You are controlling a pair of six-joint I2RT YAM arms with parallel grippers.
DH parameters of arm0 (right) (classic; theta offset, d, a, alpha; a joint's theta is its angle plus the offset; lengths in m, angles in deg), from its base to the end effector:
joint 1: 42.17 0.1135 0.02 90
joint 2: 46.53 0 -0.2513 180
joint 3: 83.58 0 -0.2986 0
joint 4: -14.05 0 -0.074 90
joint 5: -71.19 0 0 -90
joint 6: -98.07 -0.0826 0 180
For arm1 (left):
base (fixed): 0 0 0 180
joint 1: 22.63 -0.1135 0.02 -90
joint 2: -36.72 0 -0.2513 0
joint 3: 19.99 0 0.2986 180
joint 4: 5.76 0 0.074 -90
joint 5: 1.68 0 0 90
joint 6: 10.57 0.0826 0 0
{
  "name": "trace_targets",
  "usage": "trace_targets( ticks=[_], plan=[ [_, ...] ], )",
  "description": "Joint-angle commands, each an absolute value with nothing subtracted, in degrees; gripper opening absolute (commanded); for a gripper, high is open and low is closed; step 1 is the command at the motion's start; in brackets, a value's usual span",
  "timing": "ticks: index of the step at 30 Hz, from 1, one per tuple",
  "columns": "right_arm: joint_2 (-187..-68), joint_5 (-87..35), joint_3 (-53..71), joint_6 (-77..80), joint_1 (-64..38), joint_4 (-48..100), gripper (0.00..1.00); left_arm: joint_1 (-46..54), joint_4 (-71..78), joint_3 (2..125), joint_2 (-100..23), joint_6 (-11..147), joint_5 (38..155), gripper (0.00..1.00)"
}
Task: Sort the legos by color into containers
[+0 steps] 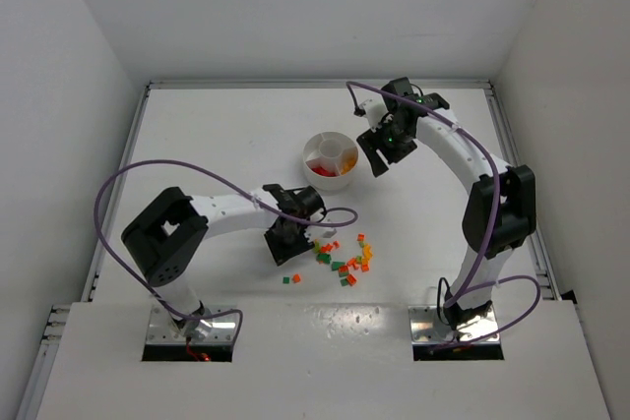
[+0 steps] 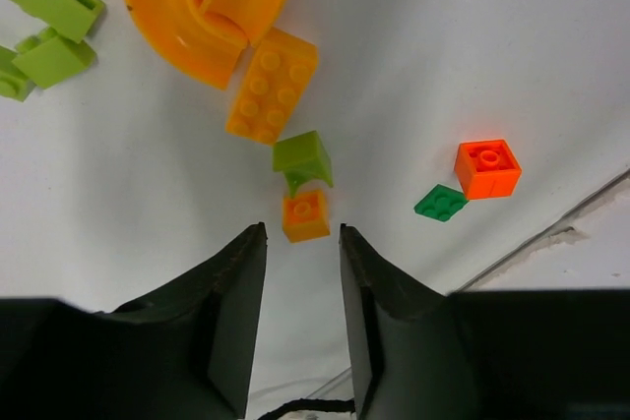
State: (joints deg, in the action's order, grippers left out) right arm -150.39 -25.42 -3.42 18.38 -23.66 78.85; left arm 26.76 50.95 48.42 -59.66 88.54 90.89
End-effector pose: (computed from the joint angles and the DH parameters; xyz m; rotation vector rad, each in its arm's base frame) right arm 0.4090 0.1469 0.1910 -0.7195 2.6799 0.1969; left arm 0.2095 -0.2500 0.0674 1.5018 2.6751 -0.1137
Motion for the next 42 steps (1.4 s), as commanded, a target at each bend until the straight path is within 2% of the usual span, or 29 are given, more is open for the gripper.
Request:
trace_targets(
  ticks=[1, 19, 22, 28, 32, 42],
  plan=[
    [-148.48, -26.19, -4.82, 18.53, -23.89, 78.9, 0.66, 28.43, 50.83, 49.87, -59.96, 88.05, 91.92, 0.41],
    [-149.01, -24.52, -5.96, 18.53, -23.89, 77.85, 0.64, 28.44, 50.3, 51.27, -60.41, 89.63, 92.01, 0.2],
    [-149.01, -23.9, -5.97, 18.53, -23.89, 77.85, 0.64, 28.44, 50.3, 55.75, -58.47, 89.63, 92.01, 0.18],
    [-148.49, -22.24, -5.97, 18.53, -23.89, 77.32, 0.64, 27.12, 50.91, 74.02, -59.52, 87.27, 92.01, 0.14],
    [-148.48, -21.01, -5.97, 18.53, -23.89, 76.8, 0.64, 25.46, 50.91, 87.8, -65.65, 83.84, 91.49, 0.14],
    [-146.82, -17.23, -5.44, 18.01, -24.93, 75.74, 0.64, 23.25, 52.67, 103.74, -79.47, 78.03, 89.02, 0.12]
  ],
)
